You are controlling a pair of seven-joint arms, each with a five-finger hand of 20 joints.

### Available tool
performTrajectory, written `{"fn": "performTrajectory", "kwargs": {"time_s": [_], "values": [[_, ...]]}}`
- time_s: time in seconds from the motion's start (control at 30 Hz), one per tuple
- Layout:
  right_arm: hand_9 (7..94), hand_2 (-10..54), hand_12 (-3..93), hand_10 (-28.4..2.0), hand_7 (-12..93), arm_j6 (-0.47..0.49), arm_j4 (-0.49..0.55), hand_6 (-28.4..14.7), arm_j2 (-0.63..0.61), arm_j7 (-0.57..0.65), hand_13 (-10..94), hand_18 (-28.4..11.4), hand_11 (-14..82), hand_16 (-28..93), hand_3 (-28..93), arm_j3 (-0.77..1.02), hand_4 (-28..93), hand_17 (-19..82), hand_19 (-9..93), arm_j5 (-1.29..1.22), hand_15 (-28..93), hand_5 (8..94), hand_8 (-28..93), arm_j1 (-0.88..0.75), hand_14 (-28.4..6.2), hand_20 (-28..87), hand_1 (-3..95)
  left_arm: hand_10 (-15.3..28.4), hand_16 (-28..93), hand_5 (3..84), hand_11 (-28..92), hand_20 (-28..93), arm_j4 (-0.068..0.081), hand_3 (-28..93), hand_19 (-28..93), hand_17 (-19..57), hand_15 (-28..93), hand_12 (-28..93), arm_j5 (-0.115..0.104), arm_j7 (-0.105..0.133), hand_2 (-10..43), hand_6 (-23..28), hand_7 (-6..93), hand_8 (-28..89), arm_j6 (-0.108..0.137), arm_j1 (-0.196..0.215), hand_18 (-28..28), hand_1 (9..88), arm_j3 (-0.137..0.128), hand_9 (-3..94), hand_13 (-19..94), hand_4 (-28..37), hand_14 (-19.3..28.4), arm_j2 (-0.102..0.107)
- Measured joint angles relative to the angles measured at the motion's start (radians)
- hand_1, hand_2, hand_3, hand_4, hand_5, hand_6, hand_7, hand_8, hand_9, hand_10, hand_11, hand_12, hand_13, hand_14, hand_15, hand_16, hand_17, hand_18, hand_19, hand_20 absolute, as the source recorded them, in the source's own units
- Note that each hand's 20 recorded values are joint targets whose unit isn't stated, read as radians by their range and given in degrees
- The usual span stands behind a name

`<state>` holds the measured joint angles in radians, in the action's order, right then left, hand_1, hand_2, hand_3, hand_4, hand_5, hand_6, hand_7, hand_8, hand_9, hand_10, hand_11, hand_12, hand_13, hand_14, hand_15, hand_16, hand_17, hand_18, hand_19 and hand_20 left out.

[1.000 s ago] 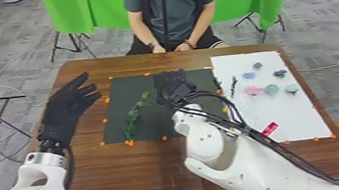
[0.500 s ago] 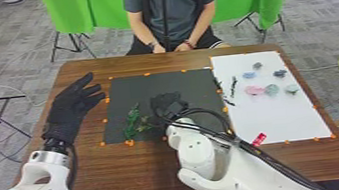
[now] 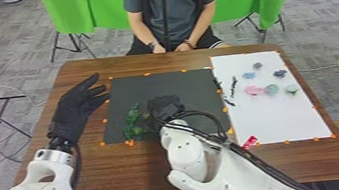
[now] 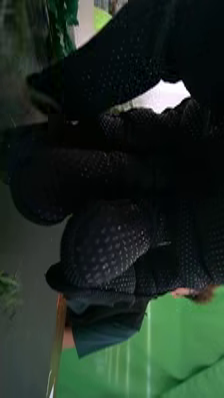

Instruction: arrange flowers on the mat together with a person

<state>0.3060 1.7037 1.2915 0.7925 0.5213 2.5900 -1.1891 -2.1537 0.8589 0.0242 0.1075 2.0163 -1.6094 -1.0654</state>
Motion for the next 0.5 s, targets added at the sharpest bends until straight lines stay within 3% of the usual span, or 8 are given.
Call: {"fn": "performTrajectory", "kwargs": {"time_s": [0.2, 0.5], "values": [[93.7, 1.1, 20.8, -12.5, 14, -0.082, -0.005, -1.4, 0.000, 0.026, 88, -23.5, 33.4, 21, 63, -0.011, -22, 43, 93, -0.012, 56, 88.8, -11, 0.001, -9.7, -4, 39.5, 19.7, -9, 39.5, 23, 13, 0.007, 78, 52, -8.9, 50, 9, 0.001, -0.001, 4.9, 8.3, 10.0, -8, -0.002, -0.014, 26.4, 24.7, 0.007, 36.1, 26, -23.8, 28.2, 0.000], [93.7, 1.7, 20.6, -12.4, 13, -0.175, 0.035, -2.0, -0.007, 0.032, 89, -23.5, 32.9, 21, 63, 0.010, -21, 44, 93, -0.051, 54, 84.2, -10, -0.006, -9.6, -7, 36.9, 19.8, -9, 39.6, 23, 13, 0.002, 78, 52, -9.0, 50, 9, 0.000, 0.006, 4.9, 8.4, 9.9, -8, 0.001, -0.005, 26.5, 24.8, -0.002, 36.1, 26, -23.9, 28.1, 0.003]]}}
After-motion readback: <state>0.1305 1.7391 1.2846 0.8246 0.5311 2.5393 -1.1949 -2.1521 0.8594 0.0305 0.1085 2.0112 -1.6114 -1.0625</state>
